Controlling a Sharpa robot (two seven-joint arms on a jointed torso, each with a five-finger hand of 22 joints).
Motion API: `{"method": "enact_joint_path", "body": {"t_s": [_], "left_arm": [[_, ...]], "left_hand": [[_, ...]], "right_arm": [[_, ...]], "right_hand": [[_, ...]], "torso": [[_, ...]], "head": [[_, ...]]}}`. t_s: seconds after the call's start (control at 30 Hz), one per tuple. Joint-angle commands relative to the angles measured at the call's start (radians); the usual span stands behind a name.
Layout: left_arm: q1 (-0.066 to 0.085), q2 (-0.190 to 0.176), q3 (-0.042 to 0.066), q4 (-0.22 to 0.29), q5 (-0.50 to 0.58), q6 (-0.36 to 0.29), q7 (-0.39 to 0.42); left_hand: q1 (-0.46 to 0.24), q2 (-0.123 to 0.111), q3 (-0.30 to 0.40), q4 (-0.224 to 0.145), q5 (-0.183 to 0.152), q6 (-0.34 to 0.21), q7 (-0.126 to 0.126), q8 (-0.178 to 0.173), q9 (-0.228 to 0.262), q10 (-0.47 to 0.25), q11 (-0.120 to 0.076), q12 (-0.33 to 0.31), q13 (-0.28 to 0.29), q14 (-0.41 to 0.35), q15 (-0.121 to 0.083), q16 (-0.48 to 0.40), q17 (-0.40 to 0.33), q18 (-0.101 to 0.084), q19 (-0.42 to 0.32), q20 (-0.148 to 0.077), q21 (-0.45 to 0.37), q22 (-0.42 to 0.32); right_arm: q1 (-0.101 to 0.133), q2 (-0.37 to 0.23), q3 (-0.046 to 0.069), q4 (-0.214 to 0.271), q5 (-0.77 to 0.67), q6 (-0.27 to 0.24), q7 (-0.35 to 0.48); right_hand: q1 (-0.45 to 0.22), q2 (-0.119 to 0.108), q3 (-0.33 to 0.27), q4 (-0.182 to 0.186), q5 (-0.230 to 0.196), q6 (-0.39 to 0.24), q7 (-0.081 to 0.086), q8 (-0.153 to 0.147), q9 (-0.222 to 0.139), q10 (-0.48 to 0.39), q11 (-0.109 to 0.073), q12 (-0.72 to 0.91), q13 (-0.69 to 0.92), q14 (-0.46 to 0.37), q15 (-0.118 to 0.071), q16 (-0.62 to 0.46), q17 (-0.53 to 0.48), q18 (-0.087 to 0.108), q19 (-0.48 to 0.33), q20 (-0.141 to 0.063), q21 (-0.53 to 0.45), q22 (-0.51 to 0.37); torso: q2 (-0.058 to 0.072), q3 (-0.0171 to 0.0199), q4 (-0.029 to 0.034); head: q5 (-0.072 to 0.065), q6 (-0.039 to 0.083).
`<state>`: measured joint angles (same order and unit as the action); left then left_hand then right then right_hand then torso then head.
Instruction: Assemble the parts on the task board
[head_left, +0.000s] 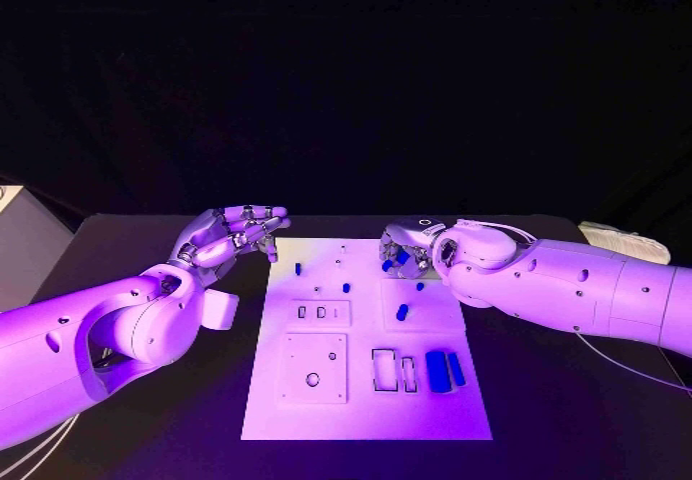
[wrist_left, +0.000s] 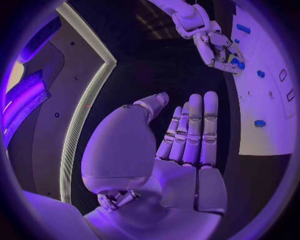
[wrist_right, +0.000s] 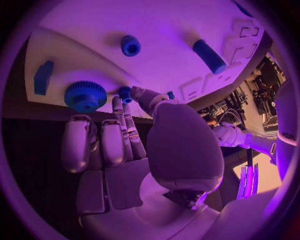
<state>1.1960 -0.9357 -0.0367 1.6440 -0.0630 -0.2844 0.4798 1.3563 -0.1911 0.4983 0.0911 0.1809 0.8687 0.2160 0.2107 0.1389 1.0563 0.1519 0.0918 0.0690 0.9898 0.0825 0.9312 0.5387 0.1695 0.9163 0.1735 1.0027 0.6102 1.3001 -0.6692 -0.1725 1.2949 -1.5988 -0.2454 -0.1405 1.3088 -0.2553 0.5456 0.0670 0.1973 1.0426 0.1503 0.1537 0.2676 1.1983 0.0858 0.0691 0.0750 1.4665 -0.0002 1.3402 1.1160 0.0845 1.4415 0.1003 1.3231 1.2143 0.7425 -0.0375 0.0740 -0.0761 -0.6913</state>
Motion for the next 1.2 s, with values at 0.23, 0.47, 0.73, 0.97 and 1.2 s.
{"method": "enact_joint_path", "body": {"t_s": [0.23,0.47,0.73,0.97,1.2], "left_arm": [[0.002,0.0,0.001,-0.003,-0.004,0.013,0.001],[0.002,-0.001,0.002,-0.008,-0.003,0.013,0.002],[0.002,-0.001,0.002,-0.011,-0.003,0.013,0.001],[0.002,0.0,0.002,-0.013,-0.003,0.013,0.0],[0.002,0.002,0.002,-0.013,-0.003,0.015,-0.001]], "left_hand": [[-0.006,0.001,0.01,-0.002,-0.005,-0.007,0.007,0.003,0.0,-0.003,0.005,-0.005,-0.001,-0.008,0.0,0.005,0.002,0.014,-0.007,0.002,0.008,0.004],[-0.006,0.001,0.01,-0.002,-0.005,-0.007,0.007,0.003,0.0,-0.003,0.005,-0.005,-0.001,-0.008,0.0,0.005,0.002,0.014,-0.007,0.002,0.008,0.004],[-0.005,0.002,0.011,-0.003,-0.005,-0.007,0.007,0.003,0.0,-0.003,0.005,-0.005,-0.001,-0.008,0.0,0.006,0.002,0.014,-0.008,0.002,0.01,0.005],[-0.004,0.002,0.012,-0.004,-0.005,-0.007,0.007,0.003,0.0,-0.004,0.005,-0.005,-0.001,-0.009,0.0,0.007,0.002,0.014,-0.009,0.002,0.011,0.006],[-0.004,0.002,0.012,-0.004,-0.005,-0.007,0.007,0.003,0.0,-0.004,0.005,-0.005,-0.001,-0.009,0.0,0.007,0.002,0.014,-0.009,0.002,0.011,0.006]], "right_arm": [[-0.002,0.0,0.0,0.005,-0.033,-0.006,-0.015],[-0.004,-0.003,0.0,0.015,-0.047,-0.083,-0.025],[-0.005,-0.011,0.001,0.046,-0.043,-0.164,-0.048],[0.0,-0.001,0.007,0.063,-0.042,-0.203,-0.086],[0.003,0.047,0.013,0.04,-0.043,-0.226,-0.131]], "right_hand": [[0.058,0.045,0.06,-0.032,-0.029,0.058,-0.017,0.042,0.034,0.076,-0.023,0.025,0.022,0.027,-0.018,0.016,0.004,-0.021,0.011,-0.014,0.031,0.043],[0.083,0.069,0.085,-0.069,-0.052,0.086,-0.027,0.073,0.066,0.117,-0.037,0.037,0.042,0.027,-0.029,0.022,0.004,-0.024,0.013,-0.026,0.046,0.064],[0.078,0.07,0.089,-0.076,-0.047,0.09,-0.03,0.084,0.079,0.127,-0.041,0.039,0.051,0.027,-0.032,0.024,0.003,-0.025,0.014,-0.029,0.051,0.071],[0.075,0.069,0.091,-0.079,-0.041,0.089,-0.03,0.086,0.083,0.128,-0.041,0.038,0.053,0.027,-0.033,0.024,0.003,-0.026,0.014,-0.03,0.053,0.075],[0.073,0.068,0.092,-0.081,-0.039,0.089,-0.03,0.088,0.086,0.128,-0.041,0.037,0.055,0.027,-0.033,0.024,0.001,-0.025,0.013,-0.03,0.051,0.072]], "torso": [[0.005,-0.0016,0.0032],[0.008,-0.0029,0.0048],[0.01,-0.0039,0.0051],[0.012,-0.0053,0.0076],[0.016,-0.0056,0.0102]], "head": [[-0.003,0.002],[-0.005,0.004],[-0.005,0.01],[-0.006,0.015],[-0.006,0.018]]}}
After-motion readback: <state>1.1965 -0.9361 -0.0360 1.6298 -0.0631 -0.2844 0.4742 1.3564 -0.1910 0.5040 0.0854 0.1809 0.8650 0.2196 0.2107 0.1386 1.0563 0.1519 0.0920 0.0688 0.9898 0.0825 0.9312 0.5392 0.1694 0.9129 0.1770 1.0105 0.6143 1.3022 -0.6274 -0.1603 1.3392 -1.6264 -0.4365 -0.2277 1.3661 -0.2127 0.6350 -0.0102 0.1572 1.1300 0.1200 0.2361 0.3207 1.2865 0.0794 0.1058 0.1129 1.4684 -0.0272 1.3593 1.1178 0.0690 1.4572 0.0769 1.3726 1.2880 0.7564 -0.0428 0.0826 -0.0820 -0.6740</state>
